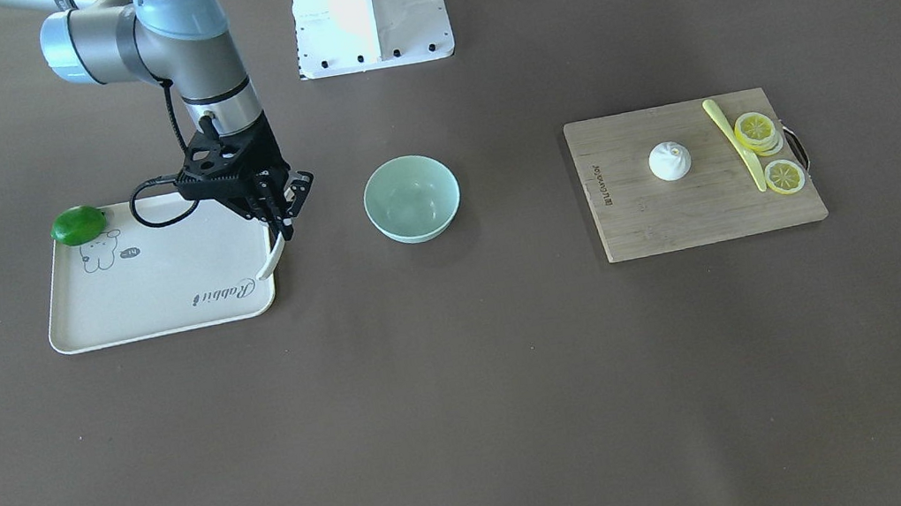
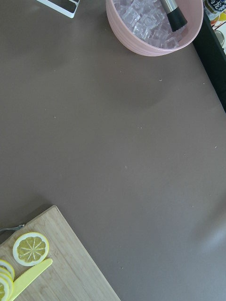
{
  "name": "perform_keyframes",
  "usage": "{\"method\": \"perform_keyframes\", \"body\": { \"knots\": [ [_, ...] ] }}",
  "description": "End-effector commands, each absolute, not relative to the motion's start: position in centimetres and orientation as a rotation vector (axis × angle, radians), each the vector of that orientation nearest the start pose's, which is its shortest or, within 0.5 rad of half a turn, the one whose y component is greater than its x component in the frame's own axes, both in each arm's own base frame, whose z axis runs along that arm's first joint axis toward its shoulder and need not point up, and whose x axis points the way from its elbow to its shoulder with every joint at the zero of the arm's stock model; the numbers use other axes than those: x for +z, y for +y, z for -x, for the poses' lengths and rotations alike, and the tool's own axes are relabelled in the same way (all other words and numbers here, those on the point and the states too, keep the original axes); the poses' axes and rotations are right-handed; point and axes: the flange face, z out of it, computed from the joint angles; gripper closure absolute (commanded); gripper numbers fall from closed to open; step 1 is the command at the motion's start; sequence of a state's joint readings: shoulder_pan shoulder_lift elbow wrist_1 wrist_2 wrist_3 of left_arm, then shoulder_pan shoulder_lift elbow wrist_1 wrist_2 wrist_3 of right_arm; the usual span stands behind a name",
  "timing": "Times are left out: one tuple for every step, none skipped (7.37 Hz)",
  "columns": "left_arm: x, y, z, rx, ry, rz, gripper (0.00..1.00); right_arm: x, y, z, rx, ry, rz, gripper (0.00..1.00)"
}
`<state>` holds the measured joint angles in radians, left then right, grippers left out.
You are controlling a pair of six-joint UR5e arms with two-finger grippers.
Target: Put spoon and bun in bowl
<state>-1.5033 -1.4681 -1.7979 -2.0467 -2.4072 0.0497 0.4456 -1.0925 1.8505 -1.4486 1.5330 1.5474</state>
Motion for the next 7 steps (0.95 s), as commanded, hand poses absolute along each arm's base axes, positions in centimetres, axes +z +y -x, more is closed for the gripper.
{"method": "perform_keyframes", "body": {
  "knots": [
    [53.5, -46.8, 2.8, 0.358, 0.821, -0.558, 0.01, 19.8, -38.6, 54.4, 0.6, -0.845, -0.236, 1.0],
    [53.5, -46.8, 2.7, 0.36, 0.821, -0.557, 0.01, 18.0, -38.4, 57.8, 0.665, -0.841, -0.267, 1.0],
    [53.8, -46.9, 2.5, 0.36, 0.824, -0.55, 0.01, 16.4, -38.0, 60.4, 0.713, -0.842, -0.289, 1.0],
    [53.8, -46.9, 2.5, 0.36, 0.824, -0.55, 0.01, 16.4, -37.0, 61.7, 0.727, -0.837, -0.301, 1.0],
    [53.8, -46.9, 2.5, 0.36, 0.824, -0.55, 0.01, 16.4, -35.7, 62.5, 0.736, -0.841, -0.313, 1.0],
    [53.9, -46.9, 2.5, 0.361, 0.825, -0.548, 0.01, 17.0, -34.8, 63.0, 0.737, -0.815, -0.309, 1.0],
    [54.0, -46.9, 2.3, 0.365, 0.826, -0.545, 0.01, 17.0, -34.0, 63.3, 0.727, -0.799, -0.316, 1.0]
  ]
}}
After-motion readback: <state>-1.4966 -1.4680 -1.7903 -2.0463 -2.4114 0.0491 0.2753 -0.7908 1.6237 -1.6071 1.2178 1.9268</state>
